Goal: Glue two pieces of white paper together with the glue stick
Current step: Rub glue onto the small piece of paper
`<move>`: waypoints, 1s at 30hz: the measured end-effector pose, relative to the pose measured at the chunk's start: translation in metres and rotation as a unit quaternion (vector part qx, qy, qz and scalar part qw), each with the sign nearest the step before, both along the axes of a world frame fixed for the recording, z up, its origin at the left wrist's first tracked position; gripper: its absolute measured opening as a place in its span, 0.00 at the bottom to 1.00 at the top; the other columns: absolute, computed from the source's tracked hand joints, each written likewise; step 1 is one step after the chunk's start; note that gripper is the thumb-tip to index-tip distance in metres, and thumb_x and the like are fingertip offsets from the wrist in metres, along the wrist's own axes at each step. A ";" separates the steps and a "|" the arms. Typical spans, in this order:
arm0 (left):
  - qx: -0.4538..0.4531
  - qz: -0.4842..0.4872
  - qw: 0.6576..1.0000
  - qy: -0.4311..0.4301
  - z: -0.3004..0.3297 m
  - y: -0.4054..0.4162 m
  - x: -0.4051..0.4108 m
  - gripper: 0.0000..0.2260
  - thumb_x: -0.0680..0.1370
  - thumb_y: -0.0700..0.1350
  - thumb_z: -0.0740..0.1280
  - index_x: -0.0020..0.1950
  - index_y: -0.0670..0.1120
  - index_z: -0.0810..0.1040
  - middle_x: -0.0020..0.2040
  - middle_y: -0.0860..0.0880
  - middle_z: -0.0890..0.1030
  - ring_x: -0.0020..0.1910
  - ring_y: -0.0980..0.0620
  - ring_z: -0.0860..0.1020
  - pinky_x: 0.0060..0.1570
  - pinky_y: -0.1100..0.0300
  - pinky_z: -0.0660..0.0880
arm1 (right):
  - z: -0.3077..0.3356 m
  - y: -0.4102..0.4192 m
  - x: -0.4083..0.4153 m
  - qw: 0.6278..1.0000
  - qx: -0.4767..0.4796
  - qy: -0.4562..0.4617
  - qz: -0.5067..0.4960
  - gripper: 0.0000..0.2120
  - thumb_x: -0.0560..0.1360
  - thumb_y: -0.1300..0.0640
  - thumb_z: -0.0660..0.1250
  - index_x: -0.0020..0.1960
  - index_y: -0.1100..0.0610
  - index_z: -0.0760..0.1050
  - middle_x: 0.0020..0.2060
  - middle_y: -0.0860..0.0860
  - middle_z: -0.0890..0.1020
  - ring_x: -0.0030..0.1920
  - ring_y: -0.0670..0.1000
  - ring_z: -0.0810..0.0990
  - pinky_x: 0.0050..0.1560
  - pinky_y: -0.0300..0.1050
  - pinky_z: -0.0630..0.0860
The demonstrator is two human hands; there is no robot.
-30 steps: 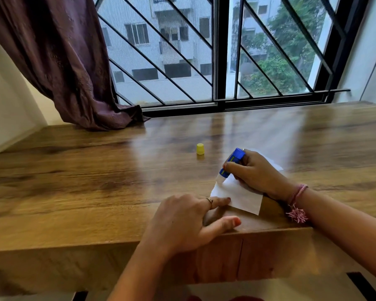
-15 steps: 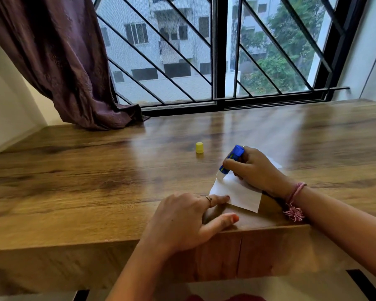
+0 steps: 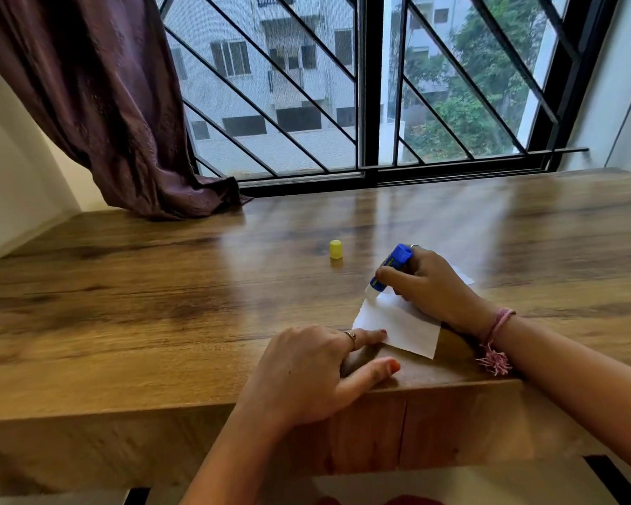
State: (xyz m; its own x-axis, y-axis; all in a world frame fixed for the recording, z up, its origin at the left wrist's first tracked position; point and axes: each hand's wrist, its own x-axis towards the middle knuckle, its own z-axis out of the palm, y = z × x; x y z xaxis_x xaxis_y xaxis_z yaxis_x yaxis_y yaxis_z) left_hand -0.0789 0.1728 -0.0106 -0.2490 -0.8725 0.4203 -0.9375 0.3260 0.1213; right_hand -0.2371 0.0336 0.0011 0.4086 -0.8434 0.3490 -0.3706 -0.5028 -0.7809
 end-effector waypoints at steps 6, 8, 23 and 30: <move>0.005 -0.001 1.000 0.004 -0.001 0.000 0.000 0.30 0.72 0.74 0.45 0.66 0.65 0.71 0.24 0.58 0.61 0.26 0.64 0.64 0.28 0.69 0.56 | 0.001 0.001 0.000 1.000 0.000 0.004 -0.004 0.11 0.73 0.55 0.68 0.42 0.64 0.74 0.32 0.56 0.75 0.33 0.53 0.72 0.37 0.48 0.71; 0.004 0.002 1.000 0.003 -0.001 -0.001 0.000 0.29 0.72 0.74 0.45 0.66 0.65 0.71 0.24 0.57 0.61 0.26 0.63 0.65 0.29 0.69 0.56 | 0.002 0.000 0.000 1.000 -0.003 0.001 -0.022 0.14 0.73 0.55 0.68 0.44 0.67 0.74 0.33 0.59 0.76 0.35 0.55 0.73 0.39 0.53 0.74; -0.003 -0.005 1.000 0.008 -0.002 -0.001 0.001 0.28 0.73 0.73 0.47 0.66 0.65 0.72 0.23 0.57 0.63 0.24 0.65 0.65 0.28 0.70 0.57 | 0.002 -0.002 0.002 0.999 0.001 0.013 -0.043 0.15 0.74 0.54 0.67 0.45 0.68 0.75 0.35 0.58 0.76 0.35 0.54 0.73 0.39 0.47 0.70; 0.002 -0.003 1.000 0.010 -0.002 -0.002 0.002 0.28 0.73 0.73 0.47 0.66 0.65 0.71 0.23 0.57 0.62 0.24 0.64 0.66 0.28 0.70 0.56 | 0.001 -0.004 0.001 0.999 0.015 0.011 -0.040 0.14 0.73 0.54 0.67 0.46 0.67 0.75 0.34 0.56 0.77 0.34 0.53 0.73 0.37 0.45 0.70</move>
State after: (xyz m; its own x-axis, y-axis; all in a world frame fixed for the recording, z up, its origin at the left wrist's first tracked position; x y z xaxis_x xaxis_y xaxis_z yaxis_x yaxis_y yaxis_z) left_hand -0.0770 0.1709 -0.0131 -0.2454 -0.8732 0.4211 -0.9333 0.3303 0.1409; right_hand -0.2358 0.0298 0.0017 0.3469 -0.8834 0.3150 -0.4255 -0.4476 -0.7865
